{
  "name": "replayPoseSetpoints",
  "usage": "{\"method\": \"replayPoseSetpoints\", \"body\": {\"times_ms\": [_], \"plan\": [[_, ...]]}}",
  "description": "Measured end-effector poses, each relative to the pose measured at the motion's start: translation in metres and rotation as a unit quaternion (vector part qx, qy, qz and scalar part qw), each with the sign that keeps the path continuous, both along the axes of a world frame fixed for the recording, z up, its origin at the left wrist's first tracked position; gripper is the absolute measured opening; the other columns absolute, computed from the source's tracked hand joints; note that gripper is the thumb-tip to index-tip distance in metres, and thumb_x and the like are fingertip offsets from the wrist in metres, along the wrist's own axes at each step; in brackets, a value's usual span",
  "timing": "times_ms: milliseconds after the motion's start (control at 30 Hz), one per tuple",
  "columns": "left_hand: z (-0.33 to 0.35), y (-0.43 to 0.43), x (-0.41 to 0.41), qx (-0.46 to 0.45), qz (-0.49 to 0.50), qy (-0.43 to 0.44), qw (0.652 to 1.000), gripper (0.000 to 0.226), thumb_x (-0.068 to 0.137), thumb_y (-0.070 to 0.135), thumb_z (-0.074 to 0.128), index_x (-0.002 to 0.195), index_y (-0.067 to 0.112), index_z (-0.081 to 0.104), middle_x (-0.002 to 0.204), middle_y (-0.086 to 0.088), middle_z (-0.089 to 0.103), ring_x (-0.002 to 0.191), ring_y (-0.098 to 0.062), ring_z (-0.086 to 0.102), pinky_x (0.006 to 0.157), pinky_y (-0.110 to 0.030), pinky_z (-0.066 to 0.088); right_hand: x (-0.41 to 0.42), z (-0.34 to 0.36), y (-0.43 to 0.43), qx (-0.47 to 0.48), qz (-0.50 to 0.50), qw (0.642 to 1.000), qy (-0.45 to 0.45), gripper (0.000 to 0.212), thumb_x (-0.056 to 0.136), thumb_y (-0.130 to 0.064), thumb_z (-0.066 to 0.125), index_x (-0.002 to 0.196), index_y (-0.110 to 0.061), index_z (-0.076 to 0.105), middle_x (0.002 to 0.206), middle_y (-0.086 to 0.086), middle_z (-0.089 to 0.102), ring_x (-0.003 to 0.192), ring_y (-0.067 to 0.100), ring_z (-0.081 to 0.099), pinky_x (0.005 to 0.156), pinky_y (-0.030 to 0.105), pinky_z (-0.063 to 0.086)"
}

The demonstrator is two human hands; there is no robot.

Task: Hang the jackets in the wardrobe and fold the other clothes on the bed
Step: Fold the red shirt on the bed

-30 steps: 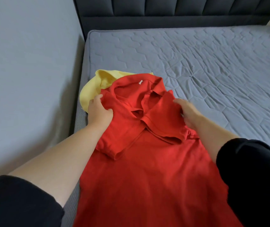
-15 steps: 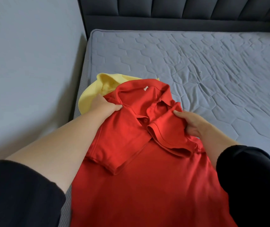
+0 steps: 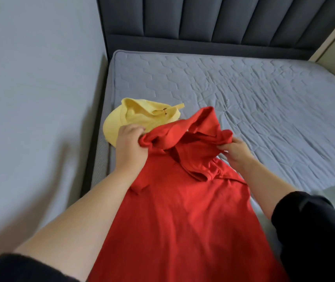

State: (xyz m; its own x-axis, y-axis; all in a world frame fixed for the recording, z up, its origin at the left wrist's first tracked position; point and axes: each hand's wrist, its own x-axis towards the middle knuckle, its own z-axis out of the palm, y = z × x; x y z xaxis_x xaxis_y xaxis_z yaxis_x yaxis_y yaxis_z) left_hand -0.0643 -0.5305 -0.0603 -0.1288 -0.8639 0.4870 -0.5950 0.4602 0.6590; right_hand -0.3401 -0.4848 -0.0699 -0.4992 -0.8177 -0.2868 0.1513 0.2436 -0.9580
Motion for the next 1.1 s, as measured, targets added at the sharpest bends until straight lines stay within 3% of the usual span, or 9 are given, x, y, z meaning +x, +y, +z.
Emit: {"method": "replayPoseSetpoints", "body": {"times_ms": [100,200,333,500,700,767,900,1000,1100], "plan": [[-0.030,0.050,0.025,-0.019,0.005,-0.022,1.000,0.021,0.061,-0.019,0.061,0.068,0.001,0.059,0.103,-0.017,0.062,0.099,-0.036,0.055,0.086,-0.030,0.039,-0.001,-0.016,0.055,0.023,-0.039,0.999,-0.022,0.041,0.071,0.030,0.044,0.082,-0.005,0.063,0.056,-0.005,0.067,0.049,0.007,0.062,0.062,0.028,0.050],[-0.063,0.102,0.044,0.110,0.084,0.073,0.988,0.038,0.067,-0.020,0.056,0.096,0.003,0.065,0.115,-0.011,0.053,0.112,-0.027,0.051,0.101,-0.030,0.036,-0.006,-0.033,0.095,0.073,-0.085,0.994,-0.006,0.040,0.078,0.023,0.042,0.106,0.002,0.063,0.079,0.012,0.068,0.059,0.019,0.063,0.061,0.028,0.051],[-0.081,0.156,0.044,0.216,0.155,0.163,0.950,0.025,0.083,-0.005,0.053,0.097,0.013,0.063,0.092,0.000,0.064,0.082,-0.017,0.059,0.077,-0.026,0.047,-0.009,-0.046,0.122,0.109,-0.177,0.978,-0.027,0.024,0.093,-0.004,0.041,0.111,-0.009,0.056,0.070,0.006,0.053,0.034,0.002,0.051,0.037,0.016,0.038],[-0.054,0.136,0.020,0.430,0.115,0.332,0.832,0.013,0.090,0.022,0.052,0.093,0.012,0.061,0.081,-0.005,0.067,0.069,-0.020,0.067,0.058,-0.029,0.051,0.022,-0.038,0.137,0.182,-0.074,0.977,-0.086,0.022,0.086,-0.044,0.062,0.088,-0.022,0.060,0.070,0.001,0.064,0.068,0.018,0.061,0.058,0.030,0.046],[-0.044,0.139,0.019,0.505,0.073,0.509,0.693,0.029,0.082,-0.006,0.031,0.089,0.013,0.052,0.084,-0.007,0.058,0.084,-0.023,0.061,0.083,-0.040,0.052,0.038,-0.033,0.146,0.124,-0.014,0.979,-0.160,0.028,0.083,-0.029,0.072,0.104,-0.014,0.064,0.098,0.002,0.073,0.089,0.017,0.069,0.072,0.032,0.056],[-0.050,0.148,0.019,0.510,0.029,0.487,0.709,0.041,0.077,-0.015,0.031,0.100,0.013,0.052,0.093,-0.009,0.058,0.093,-0.024,0.060,0.085,-0.039,0.052,0.040,-0.032,0.151,0.096,0.014,0.976,-0.195,0.028,0.087,-0.014,0.067,0.113,-0.008,0.059,0.103,0.008,0.070,0.090,0.020,0.068,0.077,0.036,0.056],[-0.060,0.152,0.021,0.480,-0.038,0.315,0.818,0.082,0.071,-0.027,0.047,0.135,0.022,0.036,0.102,0.003,0.061,0.094,-0.017,0.065,0.087,-0.041,0.053,0.041,-0.031,0.162,0.109,0.042,0.983,-0.140,0.019,0.088,0.003,0.059,0.104,-0.007,0.059,0.096,0.009,0.066,0.085,0.021,0.064,0.081,0.035,0.052],[-0.061,0.149,0.022,0.437,-0.018,0.211,0.874,0.080,0.069,-0.012,0.070,0.134,0.022,0.038,0.090,0.004,0.066,0.081,-0.014,0.068,0.084,-0.036,0.055,0.041,-0.026,0.165,0.111,0.030,0.986,-0.117,0.009,0.090,-0.002,0.060,0.094,-0.009,0.061,0.084,0.008,0.070,0.074,0.020,0.068,0.074,0.031,0.053],[-0.057,0.143,0.018,0.400,0.005,0.186,0.897,0.061,0.070,0.004,0.078,0.122,0.016,0.050,0.095,-0.001,0.065,0.069,-0.013,0.066,0.058,-0.024,0.053,0.042,-0.024,0.167,0.123,0.026,0.988,-0.089,0.002,0.090,-0.011,0.063,0.089,-0.012,0.061,0.076,0.006,0.072,0.061,0.016,0.070,0.065,0.029,0.053]]}}
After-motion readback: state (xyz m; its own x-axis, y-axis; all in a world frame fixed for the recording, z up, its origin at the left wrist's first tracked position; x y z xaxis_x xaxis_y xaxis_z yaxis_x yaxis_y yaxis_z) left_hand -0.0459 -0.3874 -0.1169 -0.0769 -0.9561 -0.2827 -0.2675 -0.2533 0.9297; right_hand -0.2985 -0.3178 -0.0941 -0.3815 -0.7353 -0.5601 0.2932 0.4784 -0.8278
